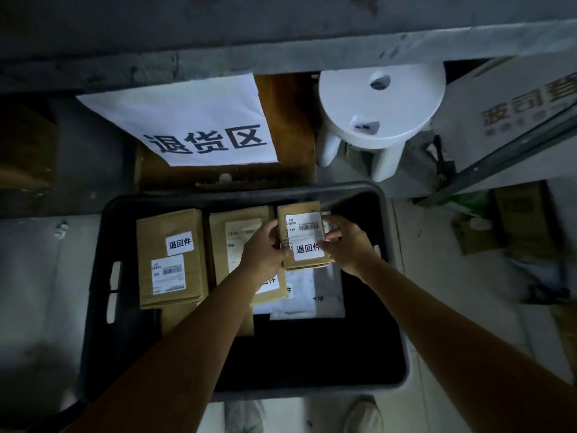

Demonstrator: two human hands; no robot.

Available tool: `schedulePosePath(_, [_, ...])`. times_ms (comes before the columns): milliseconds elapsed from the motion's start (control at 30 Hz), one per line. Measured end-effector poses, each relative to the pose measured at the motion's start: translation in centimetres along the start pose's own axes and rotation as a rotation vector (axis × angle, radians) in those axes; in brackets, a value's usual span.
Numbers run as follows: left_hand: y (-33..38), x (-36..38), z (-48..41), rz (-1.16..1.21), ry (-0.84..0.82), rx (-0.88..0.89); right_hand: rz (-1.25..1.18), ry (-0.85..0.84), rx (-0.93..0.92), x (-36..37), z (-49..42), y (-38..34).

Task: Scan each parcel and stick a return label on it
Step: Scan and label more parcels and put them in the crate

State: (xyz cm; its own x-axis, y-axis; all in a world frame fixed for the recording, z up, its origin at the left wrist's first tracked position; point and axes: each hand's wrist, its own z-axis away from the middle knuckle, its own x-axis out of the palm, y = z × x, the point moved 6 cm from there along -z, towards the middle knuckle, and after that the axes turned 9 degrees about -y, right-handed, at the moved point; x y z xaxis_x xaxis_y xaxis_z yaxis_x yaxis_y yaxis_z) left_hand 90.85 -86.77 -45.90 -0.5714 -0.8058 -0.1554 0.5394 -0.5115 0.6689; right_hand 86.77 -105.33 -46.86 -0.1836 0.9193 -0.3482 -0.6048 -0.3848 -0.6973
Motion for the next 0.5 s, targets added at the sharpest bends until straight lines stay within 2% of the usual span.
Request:
schedulePosePath(233, [0.2, -0.1, -2.0, -0.247, 0.014, 0.023, 0.062, 0.025, 0.027, 0.3, -2.0, 1.9])
schedulePosePath(367, [0.9, -0.9, -1.8, -0.348, 0.035, 0.025, 0.054, -0.008, 0.079, 0.7, -2.1, 2.1])
schedulePosePath(500, [3.1, -2.3, 1.1, -0.513, 0.035, 0.049, 0.172, -0.079, 0.123, -0.7, 0.3, -0.1])
